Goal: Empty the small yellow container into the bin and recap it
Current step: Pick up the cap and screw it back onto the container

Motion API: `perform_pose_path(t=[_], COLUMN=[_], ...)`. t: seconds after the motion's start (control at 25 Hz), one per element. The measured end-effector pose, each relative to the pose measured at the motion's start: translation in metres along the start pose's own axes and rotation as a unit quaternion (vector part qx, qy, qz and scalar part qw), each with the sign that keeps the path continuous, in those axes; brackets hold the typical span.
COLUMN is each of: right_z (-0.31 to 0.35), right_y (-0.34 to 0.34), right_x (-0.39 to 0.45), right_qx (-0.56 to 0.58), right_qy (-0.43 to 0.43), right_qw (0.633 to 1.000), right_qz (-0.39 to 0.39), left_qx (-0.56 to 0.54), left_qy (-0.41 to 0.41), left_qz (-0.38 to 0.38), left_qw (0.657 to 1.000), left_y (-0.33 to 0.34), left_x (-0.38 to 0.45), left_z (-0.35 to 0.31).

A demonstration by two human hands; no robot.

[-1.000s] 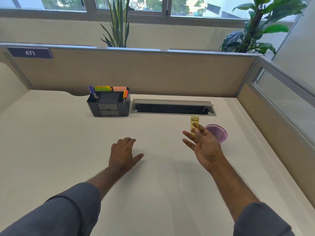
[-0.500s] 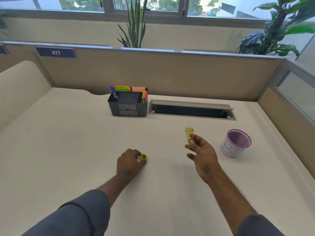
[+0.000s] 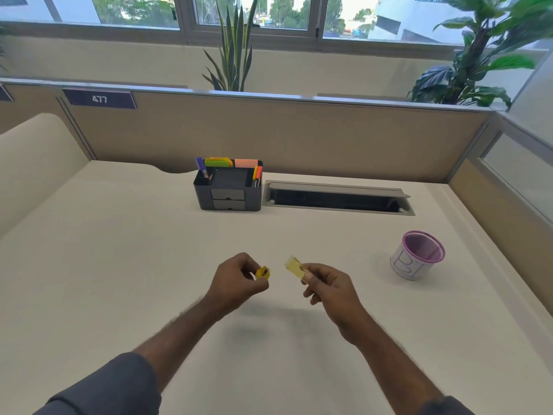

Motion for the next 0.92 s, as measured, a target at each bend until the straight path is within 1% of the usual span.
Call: perform_pose_path(t=[0.12,0.2,0.28,0.4,0.44,0.52,0.72,0.92], right_z=[0.005,0.009,0.014,0.019,0.020,0.021,0.020,0.022], right_y=[0.010,0.014,0.016,0.017,0.017,0.017,0.012,0.010], right_x=[-0.006,-0.010,-0.012,-0.015,-0.015,-0.017,-0.019,-0.018], right_qx=[-0.023,-0.024,-0.022,-0.034,-0.035,-0.028,0.014,0.019], right_qy=[-0.026,-0.041,-0.052,-0.061,-0.061,-0.061,-0.066,-0.075], right_qw=[0.999,0.998,0.997,0.996,0.996,0.996,0.997,0.997], right_qz=[0.034,0.041,0.043,0.054,0.057,0.059,0.036,0.026], left_qx=[0.002,0.024,0.051,0.104,0.116,0.119,0.091,0.061], left_qy=[0.059,0.094,0.114,0.134,0.139,0.143,0.130,0.110], left_qz=[0.053,0.078,0.095,0.153,0.170,0.179,0.193,0.205], left_qw=[0.997,0.992,0.988,0.974,0.969,0.966,0.968,0.971], left_y=[-0.005,-0.010,-0.015,-0.019,-0.019,-0.019,-0.015,-0.009], left_x=[-0.007,-0.011,-0.013,-0.017,-0.018,-0.019,-0.020,-0.020], left_z=[-0.024,-0.034,-0.038,-0.039,-0.039,-0.039,-0.040,-0.041])
Point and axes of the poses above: each hand's wrist, its own x-axis towards the middle knuckle, its own y-axis out of the palm, z = x × y, the point moved 2 cm from there along x, towards the middle knuckle, and after that the axes turned 9 degrees about -x, right-handed, at the moved point
